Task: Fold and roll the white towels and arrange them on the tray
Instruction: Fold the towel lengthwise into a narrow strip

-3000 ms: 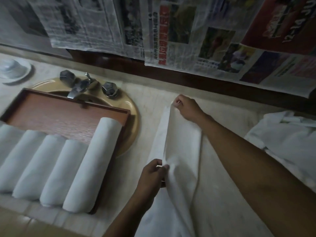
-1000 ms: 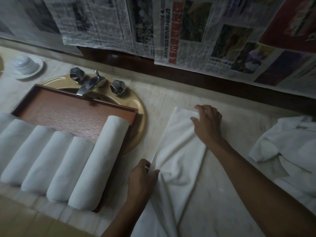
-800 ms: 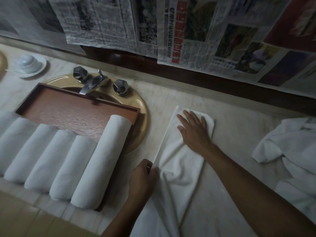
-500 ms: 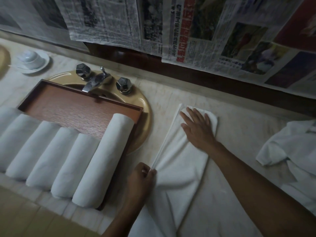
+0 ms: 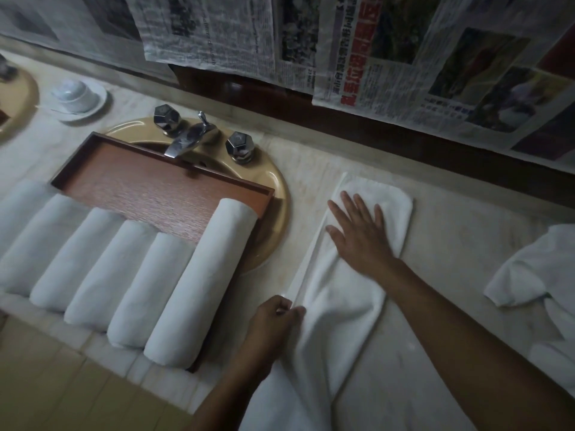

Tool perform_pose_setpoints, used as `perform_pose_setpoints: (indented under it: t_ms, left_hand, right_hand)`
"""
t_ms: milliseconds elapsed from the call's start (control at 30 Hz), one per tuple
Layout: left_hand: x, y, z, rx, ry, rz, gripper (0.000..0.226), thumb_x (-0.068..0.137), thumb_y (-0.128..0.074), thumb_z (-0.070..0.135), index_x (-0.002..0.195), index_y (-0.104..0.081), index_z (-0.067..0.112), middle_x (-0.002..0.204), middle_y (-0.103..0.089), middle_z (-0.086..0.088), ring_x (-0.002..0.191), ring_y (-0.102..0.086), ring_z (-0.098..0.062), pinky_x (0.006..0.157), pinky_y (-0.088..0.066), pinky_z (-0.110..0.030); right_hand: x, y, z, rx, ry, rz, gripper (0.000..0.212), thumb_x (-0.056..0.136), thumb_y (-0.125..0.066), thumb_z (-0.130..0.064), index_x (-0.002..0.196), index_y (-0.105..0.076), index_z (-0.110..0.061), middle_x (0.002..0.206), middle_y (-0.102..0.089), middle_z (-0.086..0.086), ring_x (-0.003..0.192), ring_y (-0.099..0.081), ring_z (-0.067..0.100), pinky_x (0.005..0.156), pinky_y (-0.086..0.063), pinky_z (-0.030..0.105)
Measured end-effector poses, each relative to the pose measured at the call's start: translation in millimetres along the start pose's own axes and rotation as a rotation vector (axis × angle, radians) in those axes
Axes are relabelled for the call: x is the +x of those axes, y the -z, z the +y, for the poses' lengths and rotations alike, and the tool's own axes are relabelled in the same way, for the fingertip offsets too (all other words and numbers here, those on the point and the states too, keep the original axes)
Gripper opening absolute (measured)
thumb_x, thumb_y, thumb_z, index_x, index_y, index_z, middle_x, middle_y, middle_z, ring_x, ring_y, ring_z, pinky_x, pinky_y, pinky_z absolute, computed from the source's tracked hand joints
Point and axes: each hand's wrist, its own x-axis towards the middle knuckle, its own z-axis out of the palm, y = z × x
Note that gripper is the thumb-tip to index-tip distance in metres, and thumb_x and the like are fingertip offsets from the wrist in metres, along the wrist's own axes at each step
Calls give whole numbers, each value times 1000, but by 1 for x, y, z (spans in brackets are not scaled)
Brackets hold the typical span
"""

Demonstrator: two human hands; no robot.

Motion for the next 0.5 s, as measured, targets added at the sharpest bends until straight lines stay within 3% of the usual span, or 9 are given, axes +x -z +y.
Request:
perform_pose_setpoints:
  t_ms: [133, 267, 500]
  left_hand:
    - [-5, 1, -1, 75, -30, 76, 18, 89, -74, 33, 78, -63, 23, 77, -72, -4, 67, -65, -17, 55, -47, -26]
    - [-9, 4, -7, 192, -85, 187, 23, 91, -72, 36, 83, -59, 18, 76, -69, 0, 71, -64, -15, 60, -49, -33]
    - [-7, 8, -10, 211, -91, 266, 27, 90, -74, 36, 79, -58, 16, 72, -68, 2, 69, -60, -5, 58, -42, -25]
  right_hand:
    - [23, 1, 20, -17, -16, 19, 65, 103, -13, -65, 163, -13, -39, 173, -4, -7, 159, -2, 18, 125, -5, 57]
    - [29, 2, 25, -45, 4, 33, 64, 104, -17, -63, 162, -15, -38, 172, -8, -5, 159, -6, 20, 124, -7, 57]
    - [32, 1, 28, -58, 35, 42, 65, 104, -17, -64, 162, -16, -36, 172, -9, -3, 159, -6, 22, 124, -10, 58]
